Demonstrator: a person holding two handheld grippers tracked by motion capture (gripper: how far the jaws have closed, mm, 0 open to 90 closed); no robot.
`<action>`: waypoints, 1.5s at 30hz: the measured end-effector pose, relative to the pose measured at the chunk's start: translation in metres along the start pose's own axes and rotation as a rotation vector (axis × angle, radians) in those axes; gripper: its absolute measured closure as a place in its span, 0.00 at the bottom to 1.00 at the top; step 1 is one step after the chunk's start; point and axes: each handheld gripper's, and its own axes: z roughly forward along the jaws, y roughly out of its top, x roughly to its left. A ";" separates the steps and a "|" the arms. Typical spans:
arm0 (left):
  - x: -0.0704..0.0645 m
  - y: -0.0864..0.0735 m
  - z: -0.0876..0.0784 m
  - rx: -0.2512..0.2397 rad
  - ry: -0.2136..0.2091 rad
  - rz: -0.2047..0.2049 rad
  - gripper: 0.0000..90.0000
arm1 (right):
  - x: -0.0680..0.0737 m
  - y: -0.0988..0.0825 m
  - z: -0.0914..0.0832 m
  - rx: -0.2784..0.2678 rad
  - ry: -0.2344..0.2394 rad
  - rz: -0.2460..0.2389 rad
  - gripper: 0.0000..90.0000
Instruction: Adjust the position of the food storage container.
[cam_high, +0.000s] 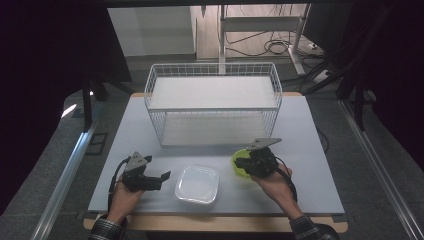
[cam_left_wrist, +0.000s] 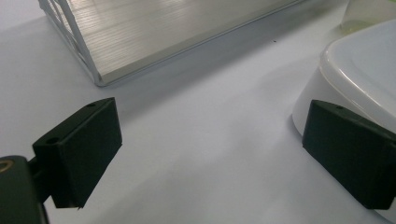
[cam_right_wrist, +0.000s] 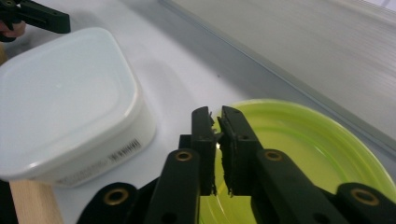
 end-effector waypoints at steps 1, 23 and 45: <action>0.000 0.000 0.000 0.000 0.000 0.000 0.05 | 0.002 0.002 0.003 0.004 0.005 -0.007 0.97; -0.001 0.000 0.000 0.005 0.003 0.009 0.05 | 0.003 0.002 0.021 0.064 -0.017 -0.016 1.00; -0.004 0.003 -0.002 0.074 -0.003 -0.001 0.08 | -0.042 -0.020 -0.013 0.044 -0.128 0.097 1.00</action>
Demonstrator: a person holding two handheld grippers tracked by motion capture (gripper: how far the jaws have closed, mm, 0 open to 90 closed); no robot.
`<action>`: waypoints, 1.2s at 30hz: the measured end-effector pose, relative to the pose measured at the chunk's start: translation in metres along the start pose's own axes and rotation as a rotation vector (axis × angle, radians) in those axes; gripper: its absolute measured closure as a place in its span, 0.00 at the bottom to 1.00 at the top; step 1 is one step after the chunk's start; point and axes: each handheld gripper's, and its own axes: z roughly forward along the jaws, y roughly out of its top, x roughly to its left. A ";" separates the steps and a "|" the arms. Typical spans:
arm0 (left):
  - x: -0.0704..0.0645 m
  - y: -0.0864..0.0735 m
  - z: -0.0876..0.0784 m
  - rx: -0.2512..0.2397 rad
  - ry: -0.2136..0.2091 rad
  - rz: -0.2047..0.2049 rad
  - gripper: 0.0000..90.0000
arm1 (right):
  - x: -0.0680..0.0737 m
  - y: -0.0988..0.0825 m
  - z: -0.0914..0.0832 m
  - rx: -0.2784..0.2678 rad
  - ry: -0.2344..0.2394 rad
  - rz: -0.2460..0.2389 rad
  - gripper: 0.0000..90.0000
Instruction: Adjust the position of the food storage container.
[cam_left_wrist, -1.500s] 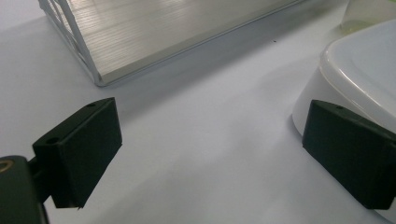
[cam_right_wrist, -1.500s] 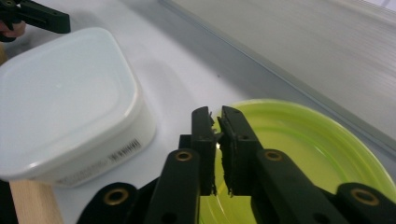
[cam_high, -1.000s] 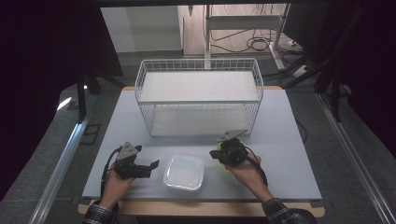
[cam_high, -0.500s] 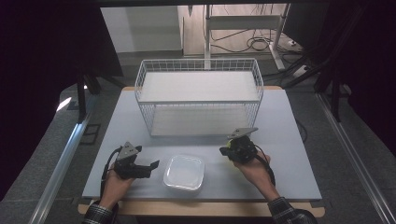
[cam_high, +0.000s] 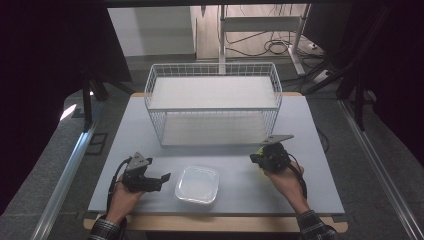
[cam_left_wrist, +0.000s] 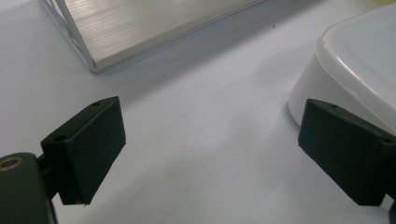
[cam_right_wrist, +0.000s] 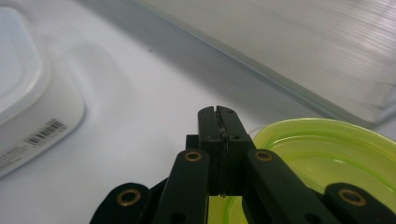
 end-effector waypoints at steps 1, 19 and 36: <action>0.000 0.000 0.000 0.003 -0.002 0.005 0.08 | -0.003 -0.001 -0.002 -0.002 -0.005 0.007 1.00; -0.014 -0.003 -0.018 0.066 -0.027 0.073 0.39 | 0.009 -0.016 -0.018 -0.054 0.015 0.010 0.99; -0.046 -0.020 -0.038 0.133 -0.200 0.101 0.93 | 0.071 -0.030 -0.012 -0.015 0.180 -0.042 0.97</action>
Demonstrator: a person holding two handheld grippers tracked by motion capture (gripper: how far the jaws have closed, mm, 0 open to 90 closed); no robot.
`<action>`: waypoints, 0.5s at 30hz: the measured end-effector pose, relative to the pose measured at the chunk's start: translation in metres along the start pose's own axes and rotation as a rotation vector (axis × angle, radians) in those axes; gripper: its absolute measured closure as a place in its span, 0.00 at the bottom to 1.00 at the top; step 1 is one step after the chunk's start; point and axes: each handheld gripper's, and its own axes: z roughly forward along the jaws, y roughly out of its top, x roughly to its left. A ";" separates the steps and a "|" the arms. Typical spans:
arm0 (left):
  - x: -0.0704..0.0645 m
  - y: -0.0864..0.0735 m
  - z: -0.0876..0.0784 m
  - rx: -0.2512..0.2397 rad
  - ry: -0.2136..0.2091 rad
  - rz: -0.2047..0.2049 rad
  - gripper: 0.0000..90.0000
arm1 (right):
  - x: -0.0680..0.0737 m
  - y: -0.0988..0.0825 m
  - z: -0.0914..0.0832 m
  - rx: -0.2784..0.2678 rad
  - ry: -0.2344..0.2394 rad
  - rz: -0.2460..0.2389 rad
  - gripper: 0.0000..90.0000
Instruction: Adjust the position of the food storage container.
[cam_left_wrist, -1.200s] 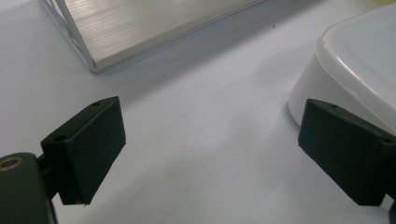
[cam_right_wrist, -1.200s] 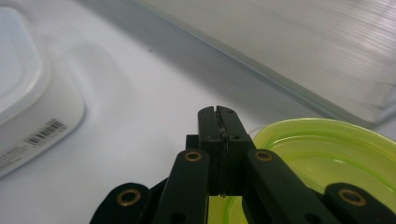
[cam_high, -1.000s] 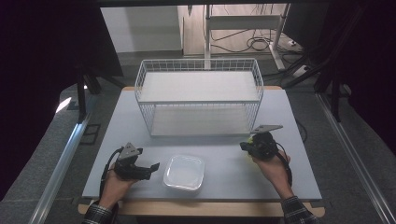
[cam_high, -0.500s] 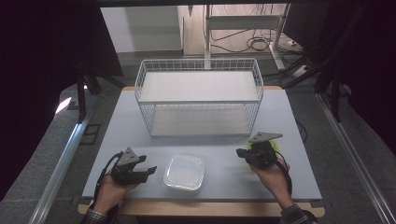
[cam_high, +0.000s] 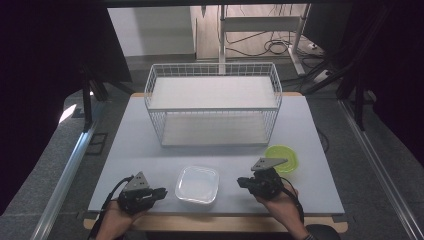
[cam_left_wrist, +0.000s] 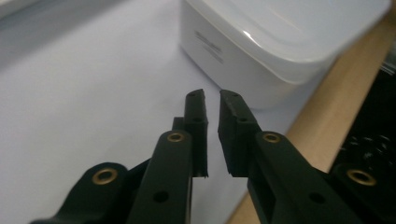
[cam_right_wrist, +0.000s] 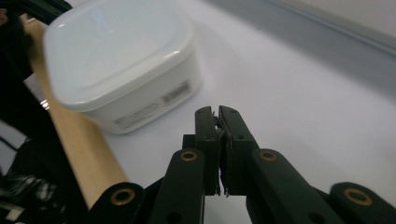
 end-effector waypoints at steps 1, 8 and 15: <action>-0.003 -0.001 0.001 0.004 -0.007 0.002 0.93 | 0.003 0.000 0.002 0.005 0.016 -0.002 0.97; -0.016 0.004 0.008 0.025 -0.045 0.017 0.94 | 0.023 -0.001 0.016 0.059 0.092 -0.023 0.99; -0.025 0.013 0.022 0.050 -0.044 0.036 0.94 | 0.029 -0.002 0.023 0.078 0.129 -0.016 0.99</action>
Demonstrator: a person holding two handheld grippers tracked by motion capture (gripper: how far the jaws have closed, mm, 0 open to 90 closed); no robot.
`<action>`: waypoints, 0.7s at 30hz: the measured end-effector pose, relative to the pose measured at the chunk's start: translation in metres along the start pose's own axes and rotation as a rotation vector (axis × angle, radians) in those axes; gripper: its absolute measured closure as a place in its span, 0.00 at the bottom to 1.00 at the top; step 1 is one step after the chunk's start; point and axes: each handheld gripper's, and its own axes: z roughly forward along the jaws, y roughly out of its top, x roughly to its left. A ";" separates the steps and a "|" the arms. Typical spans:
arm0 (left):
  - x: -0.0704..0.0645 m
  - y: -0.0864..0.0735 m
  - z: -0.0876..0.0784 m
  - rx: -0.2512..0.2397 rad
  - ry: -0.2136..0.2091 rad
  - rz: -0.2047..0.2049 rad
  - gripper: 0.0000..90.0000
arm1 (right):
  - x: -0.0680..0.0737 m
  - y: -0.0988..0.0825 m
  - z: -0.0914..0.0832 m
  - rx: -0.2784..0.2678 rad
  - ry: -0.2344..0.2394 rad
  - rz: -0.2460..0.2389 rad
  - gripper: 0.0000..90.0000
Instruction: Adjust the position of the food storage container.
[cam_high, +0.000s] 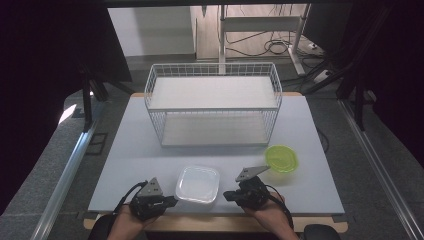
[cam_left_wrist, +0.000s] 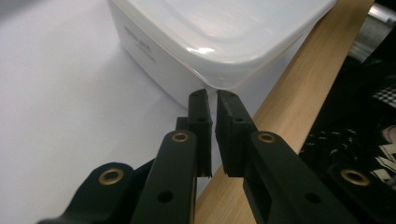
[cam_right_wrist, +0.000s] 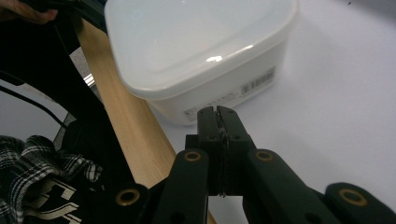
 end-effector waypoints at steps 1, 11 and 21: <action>-0.001 0.002 0.002 0.002 -0.003 0.003 0.94 | 0.000 0.000 0.000 0.000 0.001 0.001 0.99; 0.000 0.015 0.021 0.004 -0.012 0.033 0.93 | -0.007 -0.001 0.000 -0.004 -0.032 0.016 0.99; 0.003 0.027 0.033 -0.004 -0.020 0.047 0.93 | -0.021 -0.002 -0.005 -0.031 -0.079 0.058 0.99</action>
